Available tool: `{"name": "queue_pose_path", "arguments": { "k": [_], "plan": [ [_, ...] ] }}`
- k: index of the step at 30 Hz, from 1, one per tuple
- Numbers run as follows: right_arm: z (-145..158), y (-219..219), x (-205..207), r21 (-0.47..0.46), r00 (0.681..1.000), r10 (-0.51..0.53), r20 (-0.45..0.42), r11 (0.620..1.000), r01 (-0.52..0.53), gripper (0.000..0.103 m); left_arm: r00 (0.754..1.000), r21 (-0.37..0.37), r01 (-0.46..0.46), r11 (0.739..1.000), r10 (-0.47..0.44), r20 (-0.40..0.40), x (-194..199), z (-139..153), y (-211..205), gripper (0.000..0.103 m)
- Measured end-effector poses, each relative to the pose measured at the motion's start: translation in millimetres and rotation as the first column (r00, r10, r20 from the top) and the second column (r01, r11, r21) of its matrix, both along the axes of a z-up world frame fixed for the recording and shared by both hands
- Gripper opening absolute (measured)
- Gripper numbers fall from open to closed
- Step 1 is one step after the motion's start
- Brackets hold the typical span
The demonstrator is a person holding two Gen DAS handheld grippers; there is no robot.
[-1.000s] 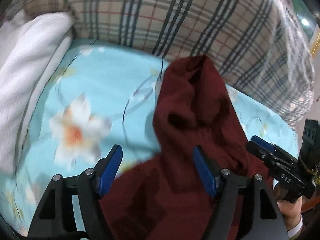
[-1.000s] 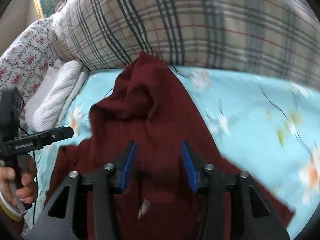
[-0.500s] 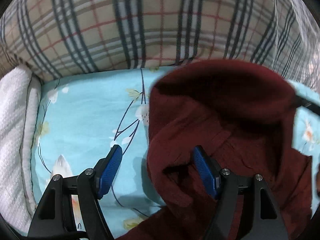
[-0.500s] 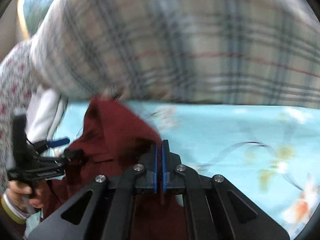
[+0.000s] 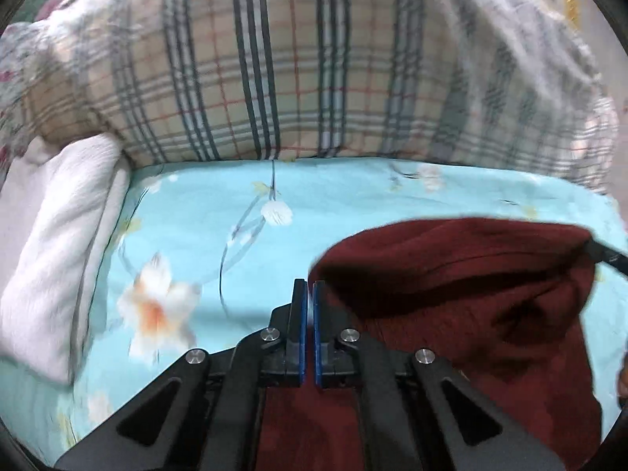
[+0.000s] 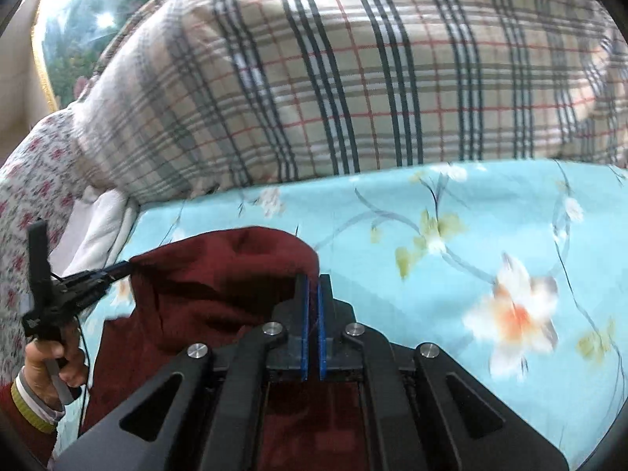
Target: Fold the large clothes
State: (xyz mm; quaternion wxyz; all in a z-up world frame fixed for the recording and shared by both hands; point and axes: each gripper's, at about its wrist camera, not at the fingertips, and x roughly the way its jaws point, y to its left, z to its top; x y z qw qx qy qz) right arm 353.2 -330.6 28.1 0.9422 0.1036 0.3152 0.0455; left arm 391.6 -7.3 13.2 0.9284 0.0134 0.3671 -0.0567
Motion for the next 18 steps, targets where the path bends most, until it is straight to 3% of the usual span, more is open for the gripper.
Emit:
{"name": "queue_pose_path", "arguments": {
  "k": [2,7,10,14,16,18],
  "plan": [
    [-7.8,-0.2,-21.3,0.014,1.0,0.007,-0.005,1.0,-0.007,0.003,1.0,-0.025,0.002,1.0,-0.001,0.027,-32.4,2.1,1.9,0.001],
    [-39.1,10.2,-62.8,0.025,0.998,0.032,-0.05,0.999,-0.03,0.003,1.0,-0.072,0.006,0.997,-0.006,0.004,-92.2,-12.7,6.6,0.001],
    [-54.1,9.5,-67.5,0.029,0.995,0.009,-0.101,1.0,-0.007,0.003,0.999,-0.102,0.022,0.995,-0.025,-0.036,-94.4,-19.6,7.6,0.001],
    [-50.2,5.9,-67.3,0.039,0.995,0.003,-0.095,0.999,0.0,0.003,0.994,-0.147,0.089,0.985,-0.096,-0.047,-80.6,-7.5,1.1,0.002],
    [-47.5,7.8,-64.5,0.043,0.996,0.014,-0.093,0.999,-0.01,0.003,0.988,-0.132,0.13,0.983,-0.14,-0.068,-54.8,-2.3,-9.1,0.016],
    [-45.9,10.2,-59.7,0.048,0.995,0.027,-0.092,0.999,-0.023,0.004,0.981,-0.093,0.164,0.982,-0.173,-0.092,-26.1,0.0,-21.7,0.065]
  ]
}}
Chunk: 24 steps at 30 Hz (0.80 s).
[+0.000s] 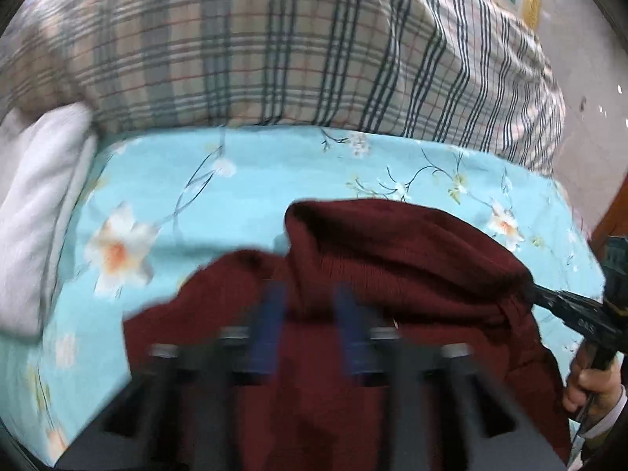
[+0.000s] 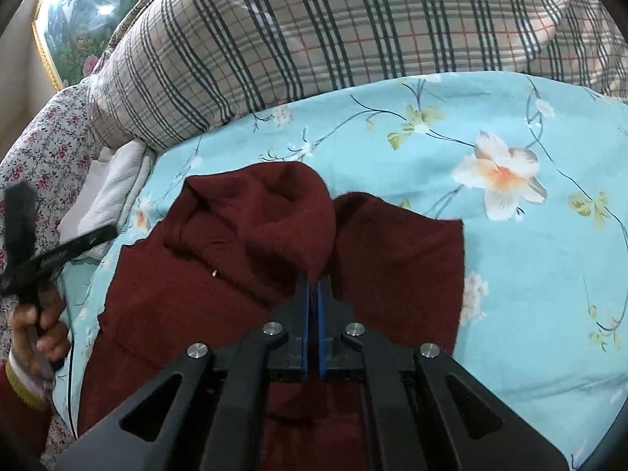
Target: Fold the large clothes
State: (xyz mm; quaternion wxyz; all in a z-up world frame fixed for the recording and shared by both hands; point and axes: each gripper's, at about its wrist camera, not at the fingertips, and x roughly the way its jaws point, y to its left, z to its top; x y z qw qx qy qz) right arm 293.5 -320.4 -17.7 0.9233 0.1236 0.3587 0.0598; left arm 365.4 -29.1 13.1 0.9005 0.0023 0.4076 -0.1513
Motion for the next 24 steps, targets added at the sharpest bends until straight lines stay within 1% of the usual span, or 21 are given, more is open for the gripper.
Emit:
{"name": "queue_pose_path", "arguments": {
  "k": [1,2,4,7,8,10,11,12,13,14,16,18,19,20,21,22,23,24],
  "plan": [
    [-0.9,0.6,-1.2,0.002,1.0,0.002,0.0,1.0,-0.002,0.004,1.0,0.026,0.011,1.0,-0.011,-0.001,11.4,1.2,-5.4,0.074],
    [-1.6,0.6,0.3,0.007,1.0,0.005,-0.001,1.0,-0.005,0.004,1.0,0.07,0.025,0.997,-0.026,0.006,26.3,1.1,-13.2,0.075],
    [-3.5,-1.5,4.0,0.019,1.0,0.008,-0.005,1.0,-0.007,0.004,0.998,0.157,0.063,0.986,-0.061,-0.019,54.4,-5.6,-26.8,0.076],
    [-4.4,-7.5,9.1,0.037,1.0,0.002,-0.008,0.999,-0.002,0.004,0.994,0.276,0.103,0.955,-0.088,-0.067,90.8,-24.8,-42.8,0.075],
    [-4.6,-10.2,11.1,0.046,1.0,0.0,-0.009,0.999,0.0,0.004,0.993,0.312,0.112,0.943,-0.092,-0.078,99.5,-32.1,-46.6,0.075],
    [-4.5,-15.3,15.2,0.062,1.0,-0.003,-0.011,0.998,0.004,0.004,0.989,0.338,0.136,0.931,-0.107,-0.105,110.0,-42.8,-52.0,0.064],
    [-4.2,-17.3,17.2,0.066,1.0,-0.004,-0.01,0.998,0.005,0.004,0.987,0.337,0.149,0.93,-0.116,-0.114,112.6,-47.1,-53.1,0.044],
    [-3.5,-19.2,20.3,0.068,1.0,-0.007,-0.008,0.998,0.007,0.004,0.981,0.324,0.177,0.929,-0.139,-0.135,115.7,-52.0,-55.3,0.016],
    [-2.6,-20.2,22.5,0.068,1.0,-0.009,-0.006,0.998,0.009,0.004,0.978,0.316,0.19,0.929,-0.151,-0.143,116.7,-54.4,-56.7,0.005],
    [-1.4,-21.0,25.3,0.067,1.0,-0.015,-0.003,0.998,0.015,0.004,0.98,0.317,0.187,0.93,-0.154,-0.127,115.5,-54.2,-57.6,0.006],
    [4.1,-22.6,30.6,0.071,0.999,-0.035,0.013,0.997,0.034,0.004,0.988,0.306,0.152,0.94,-0.139,-0.065,108.3,-46.8,-54.9,0.005],
    [13.7,-23.4,30.3,0.072,0.998,-0.049,0.048,0.996,0.045,0.004,0.996,0.246,0.091,0.965,-0.091,-0.013,94.5,-32.5,-43.6,0.004],
    [17.2,-24.1,29.1,0.073,0.997,-0.051,0.064,0.996,0.046,0.004,0.998,0.199,0.058,0.978,-0.063,0.017,81.9,-22.7,-34.2,0.004],
    [22.4,-23.7,24.9,0.076,0.995,-0.051,0.089,0.996,0.044,0.004,0.998,0.164,0.037,0.986,-0.044,0.041,69.1,-15.1,-26.7,0.004],
    [27.9,-22.4,18.2,0.075,0.992,-0.043,0.115,0.997,0.034,0.004,0.997,0.128,0.013,0.992,-0.022,0.07,51.5,-6.8,-17.5,0.004],
    [29.4,-21.4,14.5,0.07,0.992,-0.038,0.122,0.997,0.029,0.004,0.995,0.088,-0.004,0.996,-0.005,0.098,31.3,0.5,-8.5,0.004],
    [29.9,-19.6,8.5,0.058,0.991,-0.033,0.13,0.998,0.026,0.004,0.994,0.064,-0.013,0.998,0.006,0.111,17.4,6.5,-4.8,0.004],
    [28.1,-16.9,-0.4,0.037,0.991,-0.027,0.133,0.999,0.022,0.004,0.992,0.034,-0.033,0.999,0.029,0.122,-5.2,7.5,4.7,0.004]
  ]
}}
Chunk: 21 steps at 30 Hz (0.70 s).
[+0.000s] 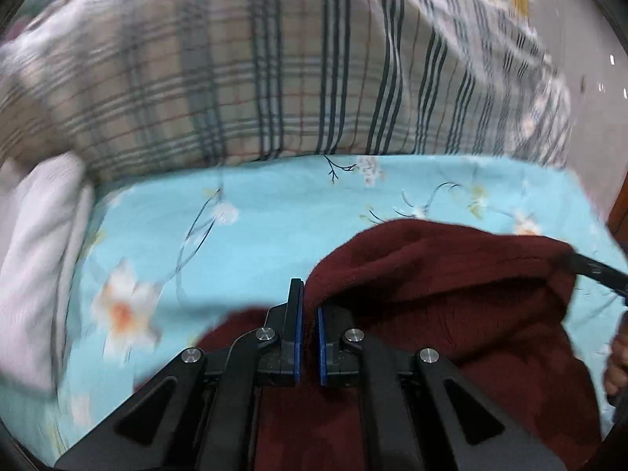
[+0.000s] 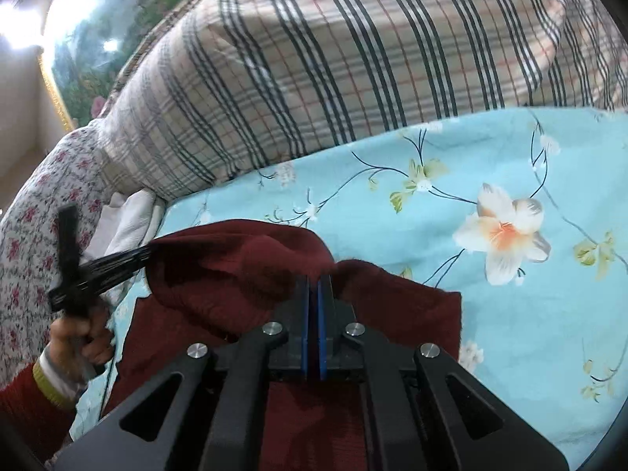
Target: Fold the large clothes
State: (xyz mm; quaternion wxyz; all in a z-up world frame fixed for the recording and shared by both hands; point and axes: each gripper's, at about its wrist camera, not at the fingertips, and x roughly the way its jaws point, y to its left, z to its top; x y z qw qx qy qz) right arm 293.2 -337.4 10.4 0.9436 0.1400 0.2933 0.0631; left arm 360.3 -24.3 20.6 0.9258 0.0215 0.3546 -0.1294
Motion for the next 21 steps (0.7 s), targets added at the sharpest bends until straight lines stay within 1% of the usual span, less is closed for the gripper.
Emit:
{"name": "queue_pose_path", "arguments": {
  "k": [2,4,6,7,9,11,13,14,16,17,18,19,21],
  "plan": [
    [-6.1,2.3,-9.6,-0.018,1.0,0.009,-0.01,1.0,-0.009,0.004,1.0,-0.043,-0.024,0.999,0.024,0.005,-28.4,-4.6,12.6,0.004],
    [-18.7,3.8,-19.1,-0.034,0.999,0.014,-0.047,0.999,-0.015,0.004,0.998,-0.038,-0.058,0.998,0.058,-0.004,-54.7,-18.6,21.1,0.004],
    [-32.0,3.8,-26.4,-0.037,0.996,0.009,-0.09,0.999,-0.012,0.004,0.997,-0.06,-0.07,0.996,0.067,-0.043,-66.5,-34.4,27.6,0.004],
    [-38.8,3.8,-30.3,-0.033,0.994,0.01,-0.113,0.999,-0.013,0.004,0.995,-0.063,-0.079,0.995,0.074,-0.067,-68.5,-44.3,28.2,0.004],
    [-45.9,7.7,-34.8,-0.035,0.989,0.026,-0.149,0.999,-0.032,0.004,0.992,-0.059,-0.091,0.994,0.085,-0.089,-73.1,-58.3,28.0,0.004],
    [-48.6,10.8,-36.1,-0.034,0.982,0.042,-0.185,0.998,-0.049,0.005,0.991,-0.055,-0.093,0.994,0.087,-0.103,-78.5,-61.3,33.8,0.005],
    [-43.2,10.7,-40.6,-0.027,0.981,0.047,-0.187,0.998,-0.052,0.012,0.991,-0.06,-0.088,0.994,0.081,-0.109,-83.1,-58.8,34.3,0.007],
    [-38.3,11.0,-43.9,-0.027,0.983,0.049,-0.178,0.998,-0.055,0.013,0.99,-0.061,-0.087,0.994,0.079,-0.116,-85.7,-55.5,35.4,0.012],
    [-27.1,12.0,-48.5,-0.023,0.987,0.068,-0.147,0.997,-0.072,0.02,0.991,-0.068,-0.088,0.994,0.08,-0.11,-92.2,-46.1,41.5,0.015],
    [-20.8,12.4,-48.3,-0.014,0.988,0.086,-0.132,0.996,-0.088,0.023,0.992,-0.077,-0.082,0.994,0.073,-0.107,-95.2,-40.2,45.1,0.024],
    [-14.7,13.3,-44.9,-0.003,0.987,0.111,-0.119,0.994,-0.113,0.03,0.992,-0.093,-0.075,0.993,0.065,-0.105,-100.1,-34.5,48.3,0.037],
    [-10.6,15.1,-40.6,0.003,0.985,0.129,-0.113,0.992,-0.129,0.034,0.993,-0.106,-0.068,0.992,0.058,-0.099,-102.8,-29.6,50.3,0.042],
    [-0.5,20.9,-24.9,0.003,0.98,0.172,-0.099,0.985,-0.172,0.035,0.996,-0.141,-0.052,0.989,0.042,-0.077,-112.2,-16.6,53.3,0.043]
  ]
}}
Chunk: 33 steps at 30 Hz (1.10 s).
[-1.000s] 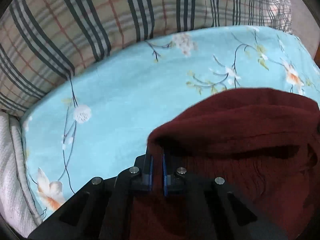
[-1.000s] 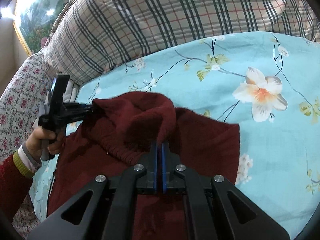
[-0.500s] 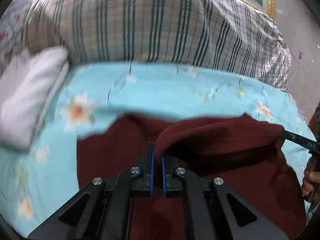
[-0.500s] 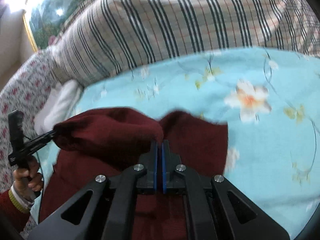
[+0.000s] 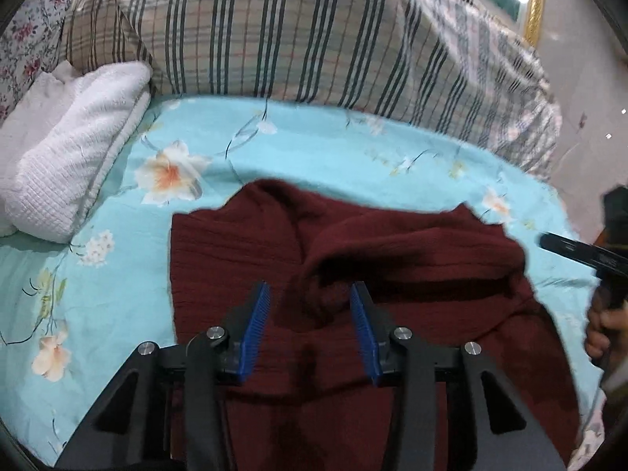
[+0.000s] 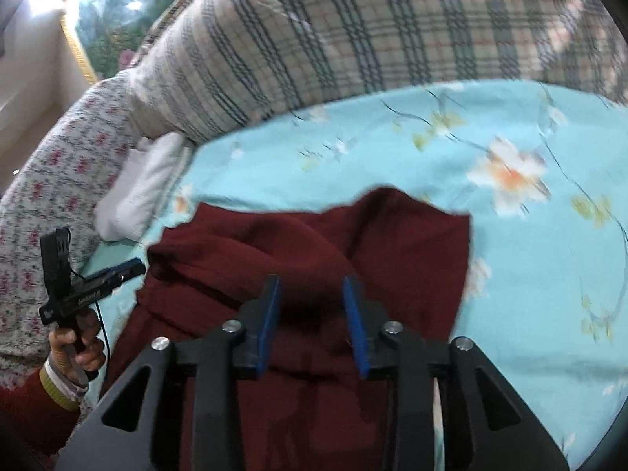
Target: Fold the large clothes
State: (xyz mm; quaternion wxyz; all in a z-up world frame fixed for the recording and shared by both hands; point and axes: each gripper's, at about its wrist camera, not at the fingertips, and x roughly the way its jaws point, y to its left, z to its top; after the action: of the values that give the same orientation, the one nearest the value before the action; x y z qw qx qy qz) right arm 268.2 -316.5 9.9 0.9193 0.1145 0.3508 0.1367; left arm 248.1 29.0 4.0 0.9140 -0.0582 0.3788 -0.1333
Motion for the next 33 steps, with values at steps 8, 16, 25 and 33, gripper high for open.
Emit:
{"name": "queue_pose_path", "arguments": {
  "k": [8,16,25,33],
  "plan": [
    [-5.7,62.9,115.4,-0.132,0.958,0.243,-0.153,0.955,-0.264,0.06,0.972,-0.113,0.234,0.966,-0.23,0.05,13.1,25.5,-48.8,0.043],
    [-48.5,113.5,154.4,-0.285,0.861,0.371,-0.349,0.833,-0.474,0.028,0.929,-0.147,0.353,0.924,-0.365,-0.065,64.5,-14.3,-91.6,0.043],
    [18.7,101.5,110.0,-0.206,0.933,0.353,-0.071,0.91,-0.36,0.005,0.917,-0.127,0.352,0.927,-0.369,-0.149,71.7,-47.0,-100.7,0.041],
    [5.9,136.4,-2.2,-0.196,0.887,0.462,-0.022,0.868,-0.457,0.004,0.968,-0.256,0.128,0.958,-0.177,-0.179,77.2,-53.0,-56.2,0.041]
  ]
}}
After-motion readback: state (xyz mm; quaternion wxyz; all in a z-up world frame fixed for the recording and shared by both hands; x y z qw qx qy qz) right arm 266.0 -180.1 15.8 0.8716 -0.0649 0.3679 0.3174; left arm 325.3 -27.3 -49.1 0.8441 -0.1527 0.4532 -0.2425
